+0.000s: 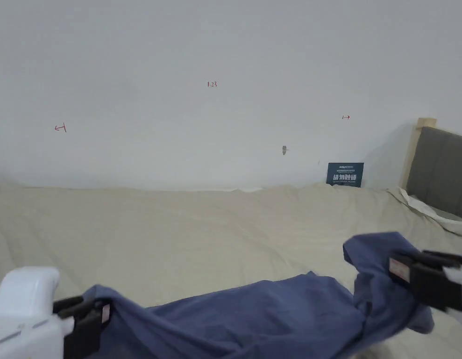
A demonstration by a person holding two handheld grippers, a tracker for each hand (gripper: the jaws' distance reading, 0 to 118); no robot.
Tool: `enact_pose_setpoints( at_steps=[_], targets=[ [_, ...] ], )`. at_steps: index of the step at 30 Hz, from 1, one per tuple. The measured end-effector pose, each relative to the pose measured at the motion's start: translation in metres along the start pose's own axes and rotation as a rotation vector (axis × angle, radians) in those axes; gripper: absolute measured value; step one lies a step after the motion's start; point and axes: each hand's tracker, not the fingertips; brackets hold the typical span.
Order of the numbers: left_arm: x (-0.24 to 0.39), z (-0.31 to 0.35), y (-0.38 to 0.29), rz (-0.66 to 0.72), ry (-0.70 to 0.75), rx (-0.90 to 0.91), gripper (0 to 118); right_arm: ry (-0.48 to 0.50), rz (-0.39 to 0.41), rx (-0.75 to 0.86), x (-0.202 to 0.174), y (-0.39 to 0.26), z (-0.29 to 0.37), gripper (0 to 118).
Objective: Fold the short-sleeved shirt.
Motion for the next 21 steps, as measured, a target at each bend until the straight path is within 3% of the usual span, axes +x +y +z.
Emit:
enact_pose_setpoints(
  at_steps=[3, 6, 9, 15, 16, 17, 18, 19, 20, 21],
  targets=[
    [0.006, 0.027, -0.023, 0.002, -0.004, -0.063, 4, 0.002, -0.036, -0.035, -0.002, -0.024, 0.033, 1],
    [0.001, 0.03, -0.048, 0.131, -0.01, -0.188, 4, 0.011, -0.102, -0.174, 0.002, -0.055, 0.039, 1],
    [-0.011, 0.007, -0.084, 0.158, -0.001, -0.372, 4, -0.034, -0.062, -0.304, 0.016, -0.097, 0.014, 1],
    [-0.025, -0.028, -0.132, 0.137, 0.096, -0.467, 5, -0.077, -0.039, -0.529, 0.027, -0.151, -0.051, 3],
    [-0.028, -0.029, -0.135, 0.159, 0.108, -0.463, 15, -0.08, -0.052, -0.539, 0.025, -0.154, -0.056, 7],
    [-0.029, -0.026, -0.136, 0.185, 0.113, -0.447, 36, -0.091, -0.087, -0.553, 0.027, -0.156, -0.061, 19],
    [-0.03, -0.026, -0.137, 0.203, 0.115, -0.442, 66, -0.119, -0.124, -0.565, 0.029, -0.158, -0.064, 39],
    [-0.031, -0.025, -0.138, 0.224, 0.115, -0.436, 104, -0.139, -0.158, -0.558, 0.03, -0.158, -0.063, 61],
    [-0.031, -0.022, -0.139, 0.234, 0.113, -0.433, 116, -0.132, -0.17, -0.553, 0.031, -0.159, -0.062, 63],
    [-0.031, -0.019, -0.14, 0.247, 0.1, -0.422, 118, -0.177, -0.188, -0.579, 0.031, -0.159, -0.061, 65]
  ],
)
